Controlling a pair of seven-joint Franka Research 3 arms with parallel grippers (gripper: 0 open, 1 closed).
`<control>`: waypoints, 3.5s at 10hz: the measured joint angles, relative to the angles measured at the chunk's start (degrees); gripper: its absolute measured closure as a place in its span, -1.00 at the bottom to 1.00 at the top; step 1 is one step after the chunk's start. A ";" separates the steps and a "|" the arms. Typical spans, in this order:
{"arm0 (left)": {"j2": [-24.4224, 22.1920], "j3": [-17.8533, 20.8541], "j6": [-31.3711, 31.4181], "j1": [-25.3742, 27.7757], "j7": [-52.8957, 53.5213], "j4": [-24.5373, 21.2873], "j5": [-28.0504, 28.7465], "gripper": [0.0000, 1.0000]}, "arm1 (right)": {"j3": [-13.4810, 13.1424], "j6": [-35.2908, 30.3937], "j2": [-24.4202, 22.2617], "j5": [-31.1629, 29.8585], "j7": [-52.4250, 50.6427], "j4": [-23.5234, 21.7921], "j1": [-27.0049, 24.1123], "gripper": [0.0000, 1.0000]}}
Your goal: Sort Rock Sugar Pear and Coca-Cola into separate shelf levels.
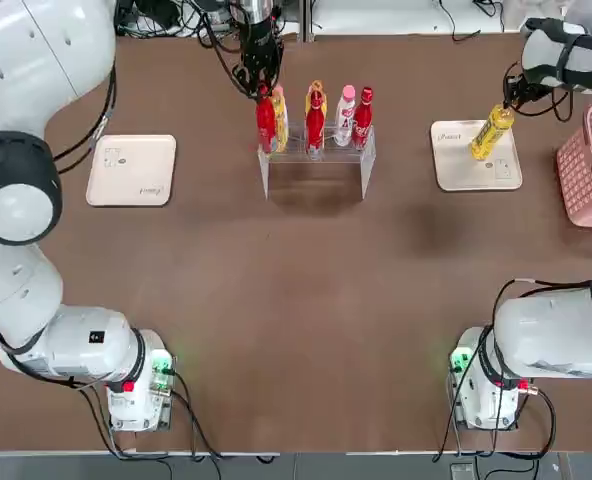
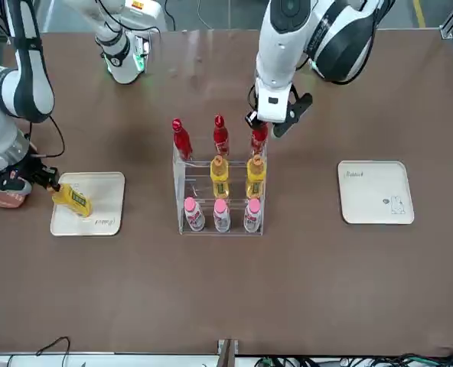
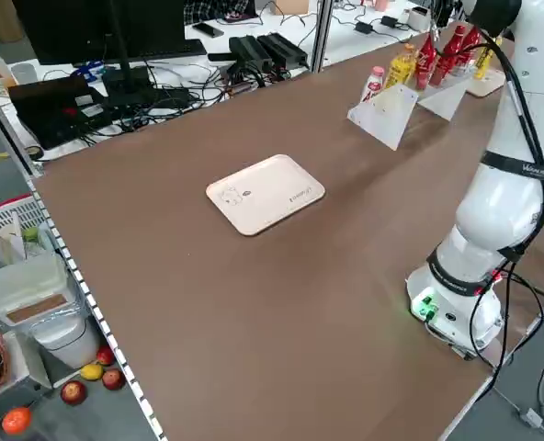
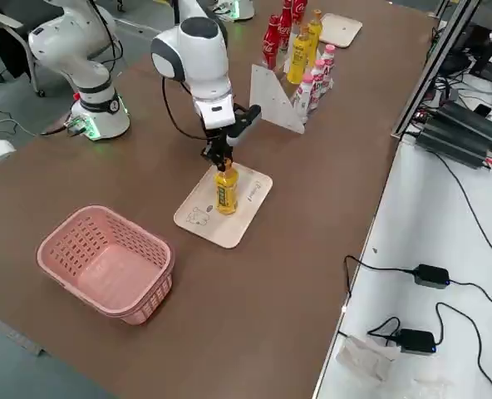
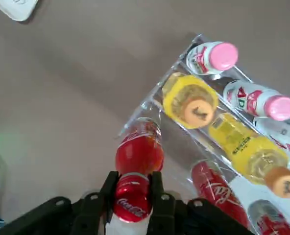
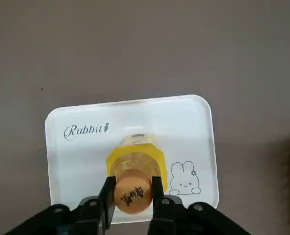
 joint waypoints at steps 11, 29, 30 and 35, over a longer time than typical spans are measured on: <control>1.78 -0.07 5.02 -0.19 -3.15 -1.62 0.81 0.37 | 1.21 -36.83 0.08 2.14 8.07 29.46 11.41 0.32; -3.53 0.32 -5.05 12.59 9.81 7.23 1.75 -0.98 | 1.26 -40.43 13.72 5.23 34.07 47.68 41.24 0.32; -4.42 0.38 -5.53 16.49 14.86 7.32 1.11 -0.98 | 1.26 -39.49 14.10 4.79 34.09 46.83 41.52 0.32; -4.24 0.74 -6.63 30.82 42.16 6.94 0.63 -0.99 | 1.25 -34.28 15.82 4.10 35.15 42.00 42.06 0.32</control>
